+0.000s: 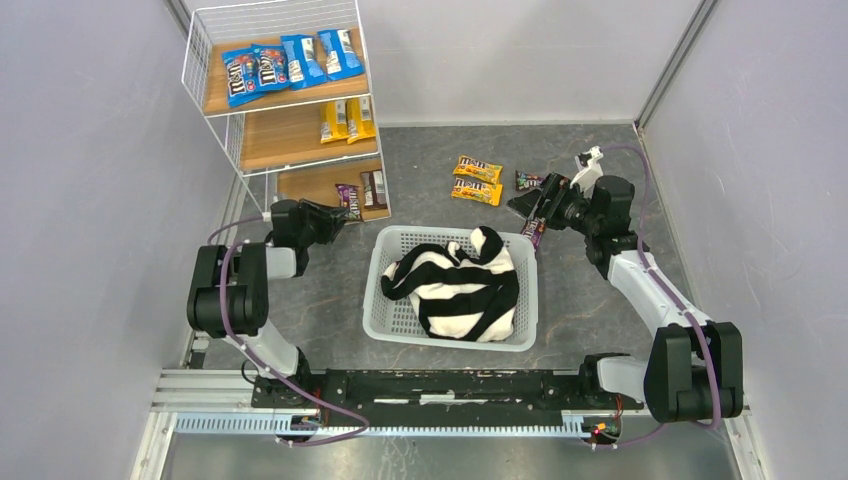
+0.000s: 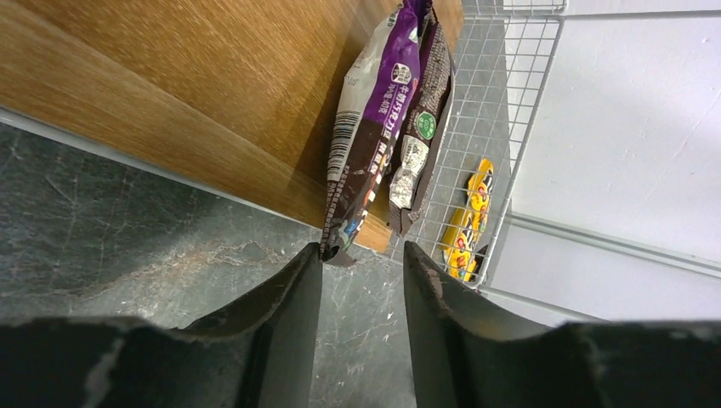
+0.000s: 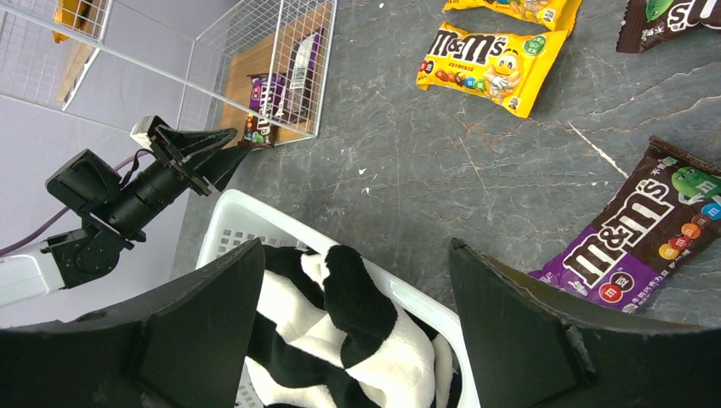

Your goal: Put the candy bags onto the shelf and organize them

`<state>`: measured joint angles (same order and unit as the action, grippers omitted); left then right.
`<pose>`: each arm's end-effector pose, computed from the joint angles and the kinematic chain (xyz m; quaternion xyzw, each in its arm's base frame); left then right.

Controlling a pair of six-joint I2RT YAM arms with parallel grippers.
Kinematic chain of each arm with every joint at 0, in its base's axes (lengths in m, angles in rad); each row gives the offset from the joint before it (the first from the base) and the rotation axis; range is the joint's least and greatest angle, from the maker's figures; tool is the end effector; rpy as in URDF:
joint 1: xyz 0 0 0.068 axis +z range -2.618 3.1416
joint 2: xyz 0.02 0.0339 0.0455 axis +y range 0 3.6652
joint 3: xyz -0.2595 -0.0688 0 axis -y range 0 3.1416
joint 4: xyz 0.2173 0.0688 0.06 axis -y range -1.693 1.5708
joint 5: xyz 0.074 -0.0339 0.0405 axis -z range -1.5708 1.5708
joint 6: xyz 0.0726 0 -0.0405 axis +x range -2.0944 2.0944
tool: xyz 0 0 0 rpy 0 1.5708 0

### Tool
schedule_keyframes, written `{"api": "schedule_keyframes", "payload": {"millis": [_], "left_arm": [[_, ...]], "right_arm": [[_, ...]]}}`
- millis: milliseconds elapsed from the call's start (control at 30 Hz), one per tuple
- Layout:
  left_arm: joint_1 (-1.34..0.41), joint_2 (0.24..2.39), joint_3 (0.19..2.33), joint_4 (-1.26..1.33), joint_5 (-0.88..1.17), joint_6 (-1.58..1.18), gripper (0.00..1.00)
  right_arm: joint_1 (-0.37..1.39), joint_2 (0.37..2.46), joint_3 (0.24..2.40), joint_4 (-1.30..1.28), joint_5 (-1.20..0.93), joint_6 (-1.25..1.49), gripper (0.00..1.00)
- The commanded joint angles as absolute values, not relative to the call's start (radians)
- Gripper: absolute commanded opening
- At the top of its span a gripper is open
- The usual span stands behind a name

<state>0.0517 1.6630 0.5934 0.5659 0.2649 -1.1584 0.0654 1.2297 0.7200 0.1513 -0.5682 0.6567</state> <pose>0.3276 -0.0021 0.1406 -0.4302 0.7402 -0.3617 0.3691 0.2756 0.0572 0.2570 0.0771 0.8012 0.4087 0.4303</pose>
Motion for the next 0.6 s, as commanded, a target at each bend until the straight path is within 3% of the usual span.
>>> {"api": "schedule_keyframes", "payload": {"millis": [0, 200, 567], "left_arm": [[0.050, 1.652, 0.588, 0.587, 0.238, -1.206, 0.42], [0.044, 1.691, 0.620, 0.615, 0.211, -1.208, 0.13], [0.035, 1.781, 0.694, 0.630, 0.209, -1.218, 0.09]], "right_arm": [[0.060, 1.211, 0.732, 0.176, -0.584, 0.640, 0.86], [0.060, 1.204, 0.730, 0.170, -0.583, 0.635, 0.86], [0.057, 1.210, 0.721, 0.158, -0.575, 0.618, 0.86]]}}
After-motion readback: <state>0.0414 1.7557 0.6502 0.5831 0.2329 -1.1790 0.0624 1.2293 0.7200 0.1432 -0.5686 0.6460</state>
